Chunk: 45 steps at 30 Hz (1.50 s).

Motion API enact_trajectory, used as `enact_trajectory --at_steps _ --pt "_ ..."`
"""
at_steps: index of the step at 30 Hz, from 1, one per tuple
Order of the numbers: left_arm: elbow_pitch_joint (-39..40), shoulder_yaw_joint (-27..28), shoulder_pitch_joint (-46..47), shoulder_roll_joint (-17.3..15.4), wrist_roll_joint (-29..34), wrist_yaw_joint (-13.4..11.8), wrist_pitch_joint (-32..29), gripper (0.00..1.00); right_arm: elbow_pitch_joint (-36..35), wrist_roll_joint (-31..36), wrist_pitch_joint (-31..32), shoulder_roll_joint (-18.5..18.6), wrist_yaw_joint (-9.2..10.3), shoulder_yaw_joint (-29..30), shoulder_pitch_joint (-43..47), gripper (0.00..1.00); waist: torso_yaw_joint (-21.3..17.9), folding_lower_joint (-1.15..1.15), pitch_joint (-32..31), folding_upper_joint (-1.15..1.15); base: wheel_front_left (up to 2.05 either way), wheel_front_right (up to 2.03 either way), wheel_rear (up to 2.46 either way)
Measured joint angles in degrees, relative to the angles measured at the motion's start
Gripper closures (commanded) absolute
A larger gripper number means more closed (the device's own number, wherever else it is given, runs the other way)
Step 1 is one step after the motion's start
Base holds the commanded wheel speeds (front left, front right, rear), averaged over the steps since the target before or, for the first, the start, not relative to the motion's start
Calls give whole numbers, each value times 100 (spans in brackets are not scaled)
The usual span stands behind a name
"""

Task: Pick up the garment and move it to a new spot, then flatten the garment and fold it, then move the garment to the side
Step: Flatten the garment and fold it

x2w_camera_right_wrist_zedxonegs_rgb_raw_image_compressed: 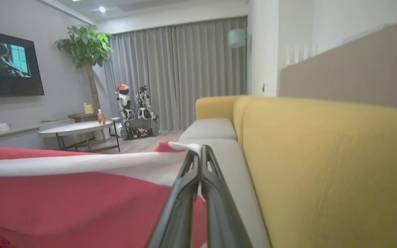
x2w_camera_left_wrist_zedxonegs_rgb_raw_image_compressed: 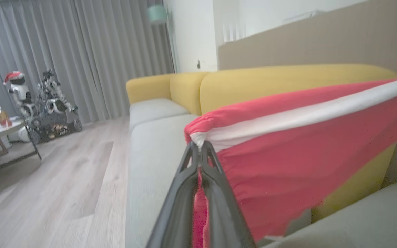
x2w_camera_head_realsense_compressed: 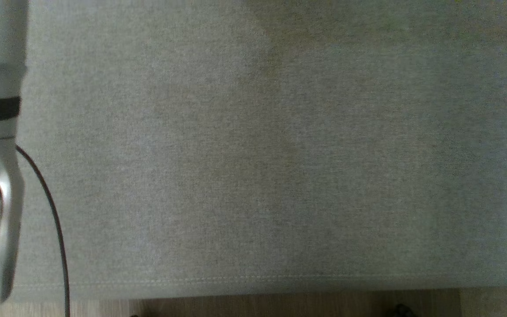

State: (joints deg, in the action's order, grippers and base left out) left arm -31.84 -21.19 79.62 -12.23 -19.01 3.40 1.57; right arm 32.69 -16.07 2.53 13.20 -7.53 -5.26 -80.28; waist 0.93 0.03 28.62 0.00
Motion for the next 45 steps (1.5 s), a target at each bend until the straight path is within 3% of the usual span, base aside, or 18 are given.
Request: enact_trajectory --at_steps 6,10,17,22,27,36,45 --pt "-1056 -417 -283 137 109 222 570 100 1154 -288 -263 -243 0 -197 470 100 166 -1 252 0 0 0 0" --pt "-1674 -945 -965 235 223 349 921 100 2049 -360 -242 -172 0 -714 1199 100 276 -2 162 0 0 0 0" --pt "-2120 -1789 -1928 300 305 412 1159 100 2625 -1045 298 5 0 -1317 1703 100 358 -3 -229 0 0 0 0" --pt "-2214 -2491 -2482 264 270 416 1223 100 2552 -1619 829 246 0 -1873 2137 100 380 -3 -595 0 0 0 0" --pt "-2217 -2991 -2842 172 152 416 1266 100 2134 -1973 1080 738 0 -2661 2631 100 408 -3 -948 0 0 0 0" --pt "-2163 -3207 -3365 124 -90 416 1273 100 1593 -2726 1303 1369 0 -3595 3219 100 414 -3 -1503 1 0 0 0" --pt "-1629 -3384 -4185 -45 -386 416 1274 100 939 -3461 1572 2004 0 -4472 3889 100 421 -3 -2076 1 0 0 0"
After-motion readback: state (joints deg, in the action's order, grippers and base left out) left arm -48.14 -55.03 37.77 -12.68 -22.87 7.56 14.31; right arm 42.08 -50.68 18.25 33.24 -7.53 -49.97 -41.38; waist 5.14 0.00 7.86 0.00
